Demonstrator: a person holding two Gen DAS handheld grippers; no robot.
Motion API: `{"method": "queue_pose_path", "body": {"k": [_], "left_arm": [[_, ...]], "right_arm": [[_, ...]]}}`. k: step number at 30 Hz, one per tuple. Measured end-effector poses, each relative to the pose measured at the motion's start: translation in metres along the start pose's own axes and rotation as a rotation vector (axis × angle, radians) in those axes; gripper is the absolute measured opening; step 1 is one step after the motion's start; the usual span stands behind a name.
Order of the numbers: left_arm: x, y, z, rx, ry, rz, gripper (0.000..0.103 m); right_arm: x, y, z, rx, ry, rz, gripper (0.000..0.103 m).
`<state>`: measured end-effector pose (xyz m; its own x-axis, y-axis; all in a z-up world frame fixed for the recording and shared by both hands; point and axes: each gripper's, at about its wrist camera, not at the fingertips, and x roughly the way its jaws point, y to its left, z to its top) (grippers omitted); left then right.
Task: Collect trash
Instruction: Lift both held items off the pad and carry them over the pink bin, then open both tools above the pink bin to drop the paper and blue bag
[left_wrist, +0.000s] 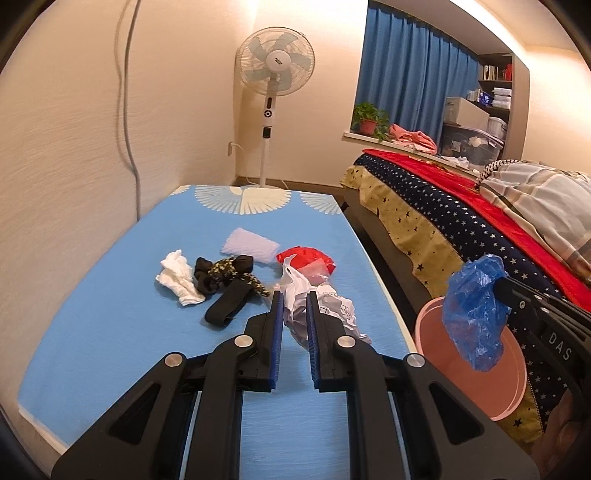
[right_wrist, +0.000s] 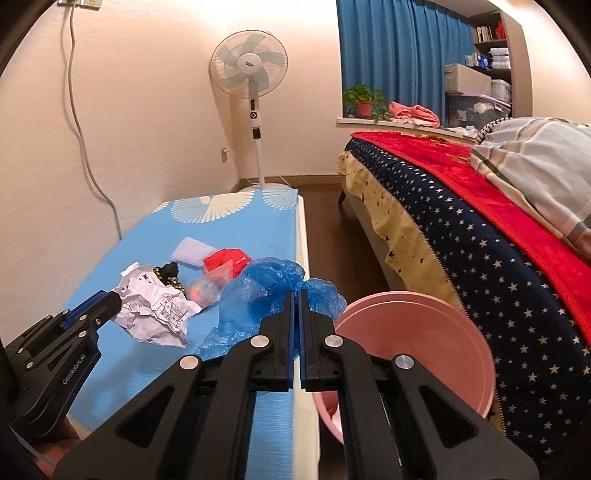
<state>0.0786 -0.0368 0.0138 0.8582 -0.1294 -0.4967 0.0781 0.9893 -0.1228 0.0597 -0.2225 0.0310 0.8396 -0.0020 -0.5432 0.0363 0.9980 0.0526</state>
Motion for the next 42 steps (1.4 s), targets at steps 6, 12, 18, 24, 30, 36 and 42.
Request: {"method": "queue_pose_path", "body": {"k": [6, 12, 18, 24, 30, 36, 42], "left_arm": [[0.005, -0.013, 0.000, 0.007, 0.005, -0.028, 0.012], [0.009, -0.034, 0.000, 0.030, 0.006, -0.061, 0.012], [0.014, -0.054, -0.001, 0.044, 0.011, -0.104, 0.012], [0.017, -0.074, -0.002, 0.049, 0.020, -0.152, 0.012], [0.019, -0.101, -0.004, 0.072, 0.032, -0.219, 0.012], [0.019, -0.129, -0.007, 0.111, 0.043, -0.273, 0.012], [0.022, -0.142, -0.010, 0.131, 0.060, -0.295, 0.012]], "right_arm": [[-0.005, -0.009, 0.003, 0.002, -0.007, -0.024, 0.002], [-0.008, -0.024, 0.003, 0.026, -0.006, -0.046, 0.002], [-0.014, -0.039, 0.006, 0.035, -0.016, -0.082, 0.002], [-0.023, -0.057, 0.006, 0.049, -0.019, -0.130, 0.002], [-0.035, -0.082, 0.005, 0.075, -0.015, -0.205, 0.002], [-0.045, -0.101, 0.005, 0.102, -0.015, -0.275, 0.002], [-0.048, -0.115, 0.005, 0.137, -0.011, -0.307, 0.002]]}}
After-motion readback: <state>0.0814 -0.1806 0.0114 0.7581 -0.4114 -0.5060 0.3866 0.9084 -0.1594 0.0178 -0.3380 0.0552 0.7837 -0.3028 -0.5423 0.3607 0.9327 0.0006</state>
